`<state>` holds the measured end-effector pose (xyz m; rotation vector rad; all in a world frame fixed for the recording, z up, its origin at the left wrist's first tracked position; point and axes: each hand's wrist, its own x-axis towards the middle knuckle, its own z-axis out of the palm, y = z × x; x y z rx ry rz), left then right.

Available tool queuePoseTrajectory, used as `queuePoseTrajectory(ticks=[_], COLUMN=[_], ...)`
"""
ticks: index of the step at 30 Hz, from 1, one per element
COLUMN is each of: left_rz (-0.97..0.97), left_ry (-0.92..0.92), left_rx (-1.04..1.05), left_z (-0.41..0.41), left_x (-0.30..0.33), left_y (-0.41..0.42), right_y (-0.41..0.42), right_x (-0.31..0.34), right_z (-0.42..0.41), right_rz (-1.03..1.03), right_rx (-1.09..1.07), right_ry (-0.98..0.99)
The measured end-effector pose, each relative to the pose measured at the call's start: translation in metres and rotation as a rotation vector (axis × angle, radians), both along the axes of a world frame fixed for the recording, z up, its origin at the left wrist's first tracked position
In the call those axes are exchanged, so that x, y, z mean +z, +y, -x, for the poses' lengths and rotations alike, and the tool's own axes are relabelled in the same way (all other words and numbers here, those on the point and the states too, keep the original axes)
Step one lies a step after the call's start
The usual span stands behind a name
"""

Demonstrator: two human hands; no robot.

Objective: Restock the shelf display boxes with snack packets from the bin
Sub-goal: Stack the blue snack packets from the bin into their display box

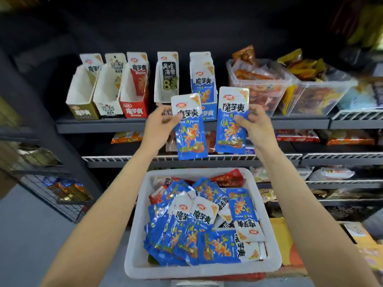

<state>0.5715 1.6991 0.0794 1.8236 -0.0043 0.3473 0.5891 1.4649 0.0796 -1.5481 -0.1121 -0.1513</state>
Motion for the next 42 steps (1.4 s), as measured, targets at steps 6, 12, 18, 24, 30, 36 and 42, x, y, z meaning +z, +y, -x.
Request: queuePoseTrajectory(ticks=[6, 12, 18, 24, 30, 36, 42], left_rz=[-0.01, 0.033, 0.015, -0.116, -0.469, -0.471, -0.393], left_ry=[-0.249, -0.291, -0.269, -0.281, -0.22, -0.094, -0.037], left_rx=[0.107, 0.134, 0.114, 0.035, 0.067, 0.046, 0.022], left_z=[-0.049, -0.097, -0.125, -0.142, -0.161, -0.16, -0.141], left_x=[0.055, 0.068, 0.054, 0.053, 0.027, 0.031, 0.03], left_y=[-0.005, -0.03, -0.026, -0.011, -0.011, -0.011, -0.021], right_y=[0.01, 0.02, 0.031, 0.047, 0.056, 0.069, 0.085], right_x=[0.034, 0.057, 0.07, 0.073, 0.058, 0.039, 0.028], right_z=[-0.02, -0.042, -0.07, -0.096, -0.118, -0.136, -0.135], right_rz=[0.019, -0.109, -0.396, -0.349, -0.134, 0.45, 0.765], right_rx=[-0.131, -0.212, -0.196, -0.184, -0.222, -0.369, -0.478], right_ry=[-0.113, -0.18, -0.172, -0.165, -0.165, -0.27, -0.452])
